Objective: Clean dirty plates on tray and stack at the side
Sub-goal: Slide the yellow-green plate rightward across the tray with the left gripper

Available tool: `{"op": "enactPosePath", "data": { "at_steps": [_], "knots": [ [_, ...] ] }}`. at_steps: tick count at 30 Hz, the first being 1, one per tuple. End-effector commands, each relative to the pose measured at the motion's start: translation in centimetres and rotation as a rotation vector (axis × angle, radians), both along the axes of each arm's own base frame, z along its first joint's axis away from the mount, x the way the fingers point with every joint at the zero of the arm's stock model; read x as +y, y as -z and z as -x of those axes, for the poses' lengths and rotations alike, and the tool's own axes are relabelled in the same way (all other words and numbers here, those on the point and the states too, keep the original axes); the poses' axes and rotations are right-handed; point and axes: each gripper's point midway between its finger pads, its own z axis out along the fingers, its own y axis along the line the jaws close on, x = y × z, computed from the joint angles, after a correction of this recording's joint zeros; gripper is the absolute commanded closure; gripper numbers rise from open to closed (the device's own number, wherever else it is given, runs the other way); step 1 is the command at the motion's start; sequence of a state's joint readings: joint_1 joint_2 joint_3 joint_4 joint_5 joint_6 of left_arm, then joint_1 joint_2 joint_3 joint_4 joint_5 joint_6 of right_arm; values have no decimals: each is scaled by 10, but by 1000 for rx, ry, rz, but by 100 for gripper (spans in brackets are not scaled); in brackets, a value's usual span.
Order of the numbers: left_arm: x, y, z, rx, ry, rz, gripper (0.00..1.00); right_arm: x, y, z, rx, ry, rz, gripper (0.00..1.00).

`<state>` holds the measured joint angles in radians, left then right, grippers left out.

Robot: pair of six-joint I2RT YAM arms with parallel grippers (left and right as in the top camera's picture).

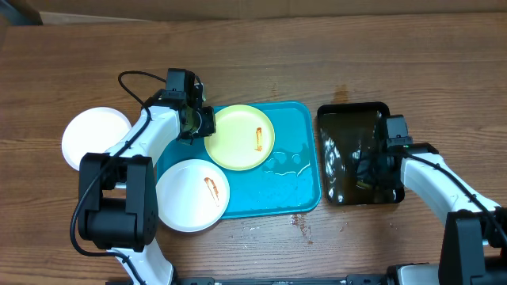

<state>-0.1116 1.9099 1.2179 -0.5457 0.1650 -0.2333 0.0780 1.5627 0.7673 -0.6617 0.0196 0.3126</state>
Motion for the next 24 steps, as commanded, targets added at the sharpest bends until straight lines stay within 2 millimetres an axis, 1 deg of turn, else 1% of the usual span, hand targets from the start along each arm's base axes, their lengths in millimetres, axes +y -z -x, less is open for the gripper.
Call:
{"op": "enactPosePath", "data": {
  "at_steps": [1, 2, 4, 5, 6, 7, 8, 10, 12, 13, 14, 18, 20, 24],
  "knots": [
    [-4, 2, 3, 9, 5, 8, 83, 3, 1, 5, 24, 4, -29, 90],
    [-4, 2, 3, 8, 5, 8, 85, 3, 1, 5, 25, 4, -26, 95],
    [-4, 1, 2, 7, 5, 8, 93, 0, 0, 0, 5, 6, -12, 96],
    [-4, 1, 2, 6, 5, 8, 95, 0, -1, -4, -10, 7, -9, 75],
    [-4, 1, 2, 6, 5, 8, 95, 0, -1, -9, -30, 7, -9, 47],
    [-4, 1, 2, 6, 5, 8, 95, 0, -2, -12, -46, 7, -10, 32],
    [-4, 1, 2, 6, 5, 8, 93, 1, -3, -17, -64, 7, -12, 27],
    [-3, 2, 2, 5, 2, 1, 90, 1, -5, -22, -85, 7, -13, 24],
    [-1, 2, 1, 0, -3, -12, 83, 1, -5, -22, -85, 7, -13, 22],
    [0, 1, 0, -4, -5, -14, 79, 1, -4, -21, -82, 7, -12, 20],
    [0, 1, 0, -2, -5, -12, 79, 1, -4, -21, -81, 7, -12, 19],
    [-1, 2, 3, 9, -2, -6, 80, 1, -4, -21, -82, 7, -12, 18],
    [-1, 2, 2, 4, -2, -6, 84, 1, -4, -21, -82, 6, -12, 18],
    [1, 2, 1, 2, -5, -17, 84, 1, -4, -21, -80, 6, -13, 18]
  ]
}}
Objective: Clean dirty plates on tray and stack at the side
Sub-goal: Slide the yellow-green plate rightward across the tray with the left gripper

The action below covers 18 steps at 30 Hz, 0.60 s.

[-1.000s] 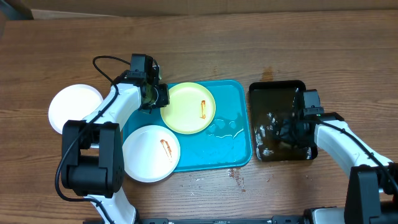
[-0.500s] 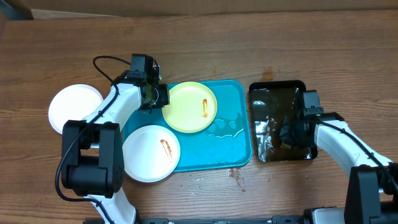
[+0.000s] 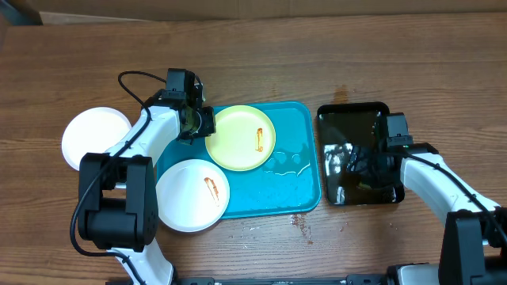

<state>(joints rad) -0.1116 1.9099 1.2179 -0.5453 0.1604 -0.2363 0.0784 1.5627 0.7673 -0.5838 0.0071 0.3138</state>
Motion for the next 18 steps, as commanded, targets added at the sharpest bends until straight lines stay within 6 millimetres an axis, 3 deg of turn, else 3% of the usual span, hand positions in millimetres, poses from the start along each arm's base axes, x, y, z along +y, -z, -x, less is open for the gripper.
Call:
{"op": "enactPosePath", "data": {
  "at_steps": [1, 8, 14, 15, 16, 17, 18],
  "knots": [
    [0, 2, 2, 5, 0, -14, 84, -3, 0, -2, -3, 8, 6, 19],
    [6, 4, 2, 2, -4, -69, 96, -3, 0, -2, -4, 8, 6, 19],
    [8, 8, 6, 11, -6, -75, 96, -3, 4, 1, -2, 9, 5, 18],
    [8, 9, 7, 13, -7, -78, 96, -3, 5, 2, 0, 9, 5, 22],
    [9, 12, 9, 18, -7, -82, 96, -3, 5, 3, 2, 8, 6, 32],
    [9, 13, 11, 22, -7, -83, 96, -3, 5, 2, 0, 8, 6, 54],
    [10, 14, 11, 20, -8, -83, 96, -3, 3, 1, -3, 5, 7, 84]
  ]
}}
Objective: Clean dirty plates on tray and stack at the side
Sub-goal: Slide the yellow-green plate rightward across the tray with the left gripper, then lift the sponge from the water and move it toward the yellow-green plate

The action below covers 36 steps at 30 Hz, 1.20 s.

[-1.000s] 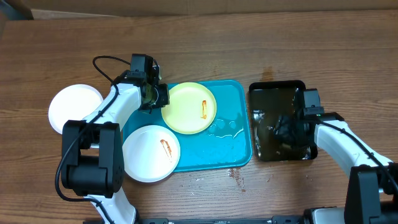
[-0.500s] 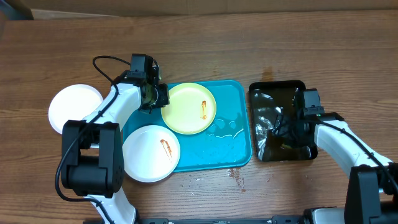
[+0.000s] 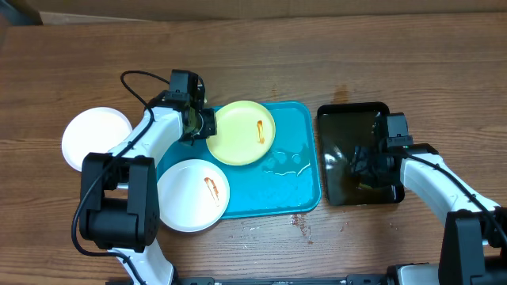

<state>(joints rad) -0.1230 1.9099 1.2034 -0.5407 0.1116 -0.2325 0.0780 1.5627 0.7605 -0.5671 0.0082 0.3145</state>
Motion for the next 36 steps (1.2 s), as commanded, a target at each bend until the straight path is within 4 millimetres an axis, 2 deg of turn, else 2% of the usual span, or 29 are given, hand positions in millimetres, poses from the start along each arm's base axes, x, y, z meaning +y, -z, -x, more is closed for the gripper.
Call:
{"op": "enactPosePath", "data": {
  "at_steps": [1, 3, 8, 12, 14, 17, 20, 25, 29, 36],
  "knots": [
    [6, 8, 6, 13, -7, -34, 92, -3, -1, 0, 6, 0, 8, 96],
    [5, 8, 5, 6, -7, -33, 80, -3, -11, -3, 7, 0, 7, 96],
    [5, 5, 3, 2, -8, -32, 71, -2, -48, -15, -17, 0, 6, 96],
    [5, 1, 3, 11, -6, -33, 68, -2, -67, -13, -18, 0, 6, 96],
    [5, 0, 3, 17, -6, -34, 73, -2, -69, -11, -12, 0, 6, 96],
    [5, 0, 5, 23, -6, -34, 96, -3, -67, -3, 18, 0, 8, 96],
    [2, 0, 6, 26, 9, -36, 96, -3, -66, 3, 44, 0, 10, 96],
    [-18, -1, 8, 17, 96, -14, 96, -3, -69, 4, 42, 0, 9, 96],
    [-29, -1, 10, 11, 125, -14, 96, -1, -81, 2, 25, -2, -2, 96],
    [-34, -1, 10, 7, 151, -16, 96, 7, -102, 0, 26, -26, -40, 96]
  ]
}}
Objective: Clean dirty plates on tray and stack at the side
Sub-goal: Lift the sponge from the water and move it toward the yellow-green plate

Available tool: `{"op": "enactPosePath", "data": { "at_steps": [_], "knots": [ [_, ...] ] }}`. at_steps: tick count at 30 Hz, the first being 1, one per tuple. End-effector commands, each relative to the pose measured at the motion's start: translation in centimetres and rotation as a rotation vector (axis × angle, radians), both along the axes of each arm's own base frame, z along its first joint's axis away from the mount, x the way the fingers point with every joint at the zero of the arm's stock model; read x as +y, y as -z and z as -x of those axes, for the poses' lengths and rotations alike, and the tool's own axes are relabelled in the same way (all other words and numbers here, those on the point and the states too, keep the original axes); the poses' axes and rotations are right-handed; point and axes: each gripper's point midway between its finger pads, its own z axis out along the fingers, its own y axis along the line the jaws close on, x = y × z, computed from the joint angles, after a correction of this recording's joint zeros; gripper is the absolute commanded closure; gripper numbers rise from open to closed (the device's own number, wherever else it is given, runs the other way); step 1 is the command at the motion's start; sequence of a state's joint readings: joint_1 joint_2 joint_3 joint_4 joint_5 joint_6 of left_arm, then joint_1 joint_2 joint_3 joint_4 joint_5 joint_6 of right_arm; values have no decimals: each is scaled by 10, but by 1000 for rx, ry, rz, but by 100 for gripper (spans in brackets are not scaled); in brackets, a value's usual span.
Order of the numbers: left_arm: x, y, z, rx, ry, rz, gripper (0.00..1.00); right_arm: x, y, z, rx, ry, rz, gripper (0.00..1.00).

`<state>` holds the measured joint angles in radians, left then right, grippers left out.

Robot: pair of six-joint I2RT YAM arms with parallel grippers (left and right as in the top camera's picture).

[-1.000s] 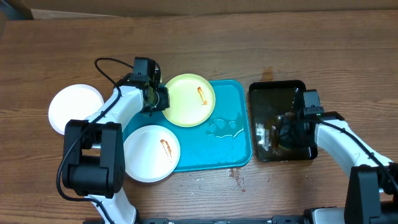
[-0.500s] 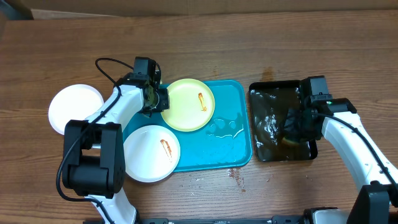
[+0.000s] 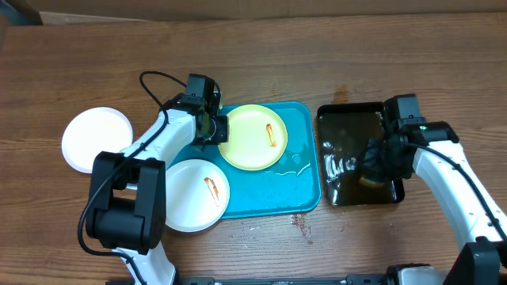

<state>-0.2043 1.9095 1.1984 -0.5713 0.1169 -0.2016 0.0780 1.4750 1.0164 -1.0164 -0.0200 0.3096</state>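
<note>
A yellow-green plate (image 3: 253,137) with a brown smear lies over the blue tray (image 3: 305,190), and my left gripper (image 3: 218,129) is shut on its left rim. A white plate (image 3: 194,194) with a brown smear rests on the tray's front left corner. A clean white plate (image 3: 97,138) sits on the table at far left. My right gripper (image 3: 374,165) is down in the black tub of dark water (image 3: 352,127), closed around a yellowish sponge (image 3: 371,181) that barely shows.
The wooden table surrounds the tray and tub. Water puddles lie on the tray's right half, and a few drops mark the wood at the tray's front edge. A cardboard box edge runs along the back.
My left gripper has carried the yellow-green plate to the right, toward the tray's middle. My right gripper has shifted up and slightly left in the tub, with the sponge showing under it.
My left gripper stayed shut on the yellow-green plate's left rim at the tray's back left while my right gripper worked low in the tub. Then the plate tilted and rose a little. Now it sits further right and my right arm has lifted.
</note>
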Motion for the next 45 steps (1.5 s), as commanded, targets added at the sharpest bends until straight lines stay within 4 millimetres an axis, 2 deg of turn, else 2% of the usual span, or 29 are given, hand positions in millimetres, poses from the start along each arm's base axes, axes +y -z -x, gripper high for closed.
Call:
{"op": "enactPosePath", "data": {
  "at_steps": [1, 6, 11, 13, 15, 17, 19, 20, 21, 24, 27, 28, 33, 37, 40, 45],
  "knots": [
    [-2, -5, -5, -25, 53, -4, 96, 3, -35, -17, -83, -22, -21, 96],
    [-3, -5, -6, -26, 53, -3, 96, 3, -54, -13, -62, -14, -21, 96],
    [-3, -8, -8, -33, 54, -2, 96, -7, -32, -3, -15, 12, 46, 96],
    [-4, -9, -9, -38, 62, -1, 96, -1, -28, -4, -11, -14, 17, 96],
    [-5, -10, -9, -39, 73, 1, 96, 11, -35, -9, -29, -48, -40, 96],
    [-5, -10, -9, -39, 73, 1, 96, 18, -55, -20, -73, -57, -79, 96],
    [-5, -10, -9, -39, 73, 1, 96, 30, -75, -29, -114, -81, -120, 96],
    [-5, -10, -9, -39, 73, 1, 96, 51, -94, -35, -161, -151, -189, 96],
    [-5, -10, -9, -40, 73, 1, 96, 64, -101, -39, -189, -191, -222, 96],
    [-5, -10, -10, -41, 74, 1, 96, 101, -112, -53, -283, -302, -264, 96],
    [-6, -10, -10, -42, 76, 1, 96, 141, -112, -66, -357, -407, -265, 96],
    [-6, -10, -10, -42, 78, 0, 96, 162, -103, -77, -401, -456, -200, 96],
    [-5, -10, -10, -44, 77, 0, 96, 197, -61, -107, -474, -551, 6, 96],
    [-6, -11, -12, -50, 78, 1, 96, 221, -20, -123, -481, -639, 63, 96],
    [-6, -11, -12, -51, 78, 1, 96, 223, 9, -124, -430, -629, 69, 96],
    [-6, -12, -13, -54, 77, 2, 96, 225, 38, -121, -374, -644, 68, 96]
  ]
}}
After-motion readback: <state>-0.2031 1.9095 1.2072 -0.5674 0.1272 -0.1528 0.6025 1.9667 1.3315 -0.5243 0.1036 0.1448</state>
